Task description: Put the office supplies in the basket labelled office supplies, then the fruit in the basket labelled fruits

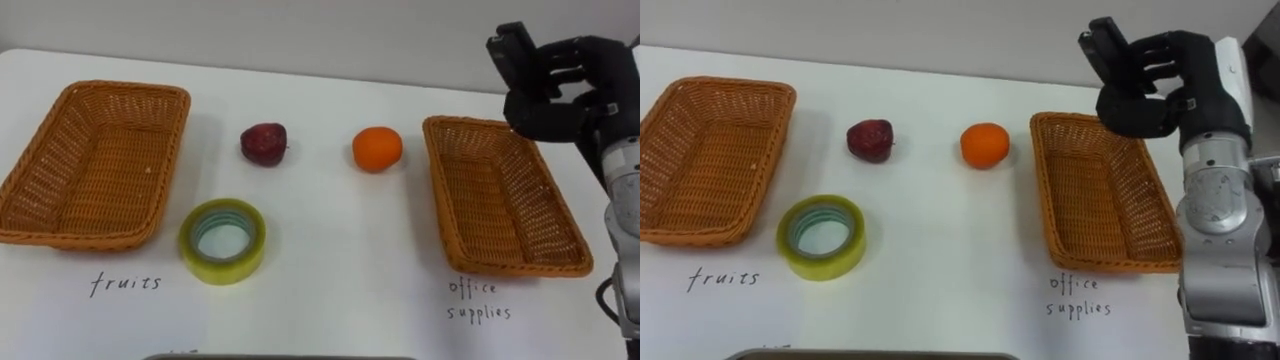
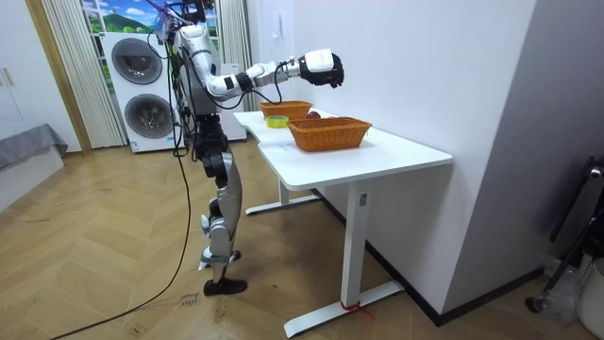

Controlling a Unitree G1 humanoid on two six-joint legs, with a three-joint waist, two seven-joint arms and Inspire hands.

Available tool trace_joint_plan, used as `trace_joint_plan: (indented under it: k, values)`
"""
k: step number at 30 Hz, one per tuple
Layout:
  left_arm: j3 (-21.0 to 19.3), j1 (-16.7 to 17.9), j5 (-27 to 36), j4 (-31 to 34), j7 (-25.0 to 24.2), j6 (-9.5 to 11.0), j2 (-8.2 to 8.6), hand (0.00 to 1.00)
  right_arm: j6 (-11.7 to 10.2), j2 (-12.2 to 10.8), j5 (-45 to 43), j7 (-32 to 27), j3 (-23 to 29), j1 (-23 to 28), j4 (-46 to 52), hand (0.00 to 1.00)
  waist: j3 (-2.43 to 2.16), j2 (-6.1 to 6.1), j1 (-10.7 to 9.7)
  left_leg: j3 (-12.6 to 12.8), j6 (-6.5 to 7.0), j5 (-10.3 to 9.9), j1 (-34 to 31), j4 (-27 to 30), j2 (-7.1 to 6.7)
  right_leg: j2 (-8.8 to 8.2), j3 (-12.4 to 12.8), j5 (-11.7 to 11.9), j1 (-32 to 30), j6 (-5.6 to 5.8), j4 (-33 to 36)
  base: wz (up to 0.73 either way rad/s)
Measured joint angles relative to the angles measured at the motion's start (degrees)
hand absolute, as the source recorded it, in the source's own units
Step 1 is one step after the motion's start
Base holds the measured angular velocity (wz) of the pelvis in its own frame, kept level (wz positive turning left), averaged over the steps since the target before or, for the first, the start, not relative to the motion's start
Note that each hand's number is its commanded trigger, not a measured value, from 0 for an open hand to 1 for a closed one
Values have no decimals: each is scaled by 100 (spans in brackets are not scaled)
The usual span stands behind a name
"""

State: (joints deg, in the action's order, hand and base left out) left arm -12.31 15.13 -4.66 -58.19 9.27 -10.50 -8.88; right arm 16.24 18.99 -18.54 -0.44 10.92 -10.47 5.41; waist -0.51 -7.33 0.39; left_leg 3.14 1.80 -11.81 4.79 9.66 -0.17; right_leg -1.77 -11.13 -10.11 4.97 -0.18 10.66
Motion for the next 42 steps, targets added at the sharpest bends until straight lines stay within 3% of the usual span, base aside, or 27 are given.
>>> trace_joint_plan:
  k: [2,3,9,32,33,35,42]
  values:
    - [1,21,0,1,0,0,6,0,0,0,-7,-16,0,90,0,100,-30,7,0,0,0,0,19,2,-1,-2,0,0,18,0,1,0]
    - [3,31,0,3,0,0,7,0,-1,0,-7,-16,0,181,0,100,-6,41,6,-1,0,0,44,-3,0,-1,3,0,39,0,1,0]
    - [19,68,-2,-175,15,4,7,0,-4,-5,2,48,-10,613,-135,100,21,75,17,28,-1,-1,61,-17,1,-1,15,0,61,0,6,-2]
    - [20,67,0,-63,9,-34,-22,0,6,-9,-321,1156,-411,724,-1292,100,73,53,161,120,-7,-2,81,-20,25,13,40,1,54,-2,1,-1]
    - [19,69,0,-22,9,-34,-25,0,6,-9,-386,1195,-411,724,-1292,95,73,55,160,122,-7,-1,81,-20,26,15,43,1,54,-2,-1,0]
    - [19,59,0,13,9,-33,-28,0,6,-9,-439,1232,-411,724,-1292,0,71,54,162,126,-7,-1,82,-19,27,17,52,1,53,-2,-1,0]
    - [21,21,1,98,9,-31,-31,0,4,-10,-477,1318,-411,724,-1295,0,57,77,164,138,-7,-1,95,-12,26,27,135,2,49,-3,1,0]
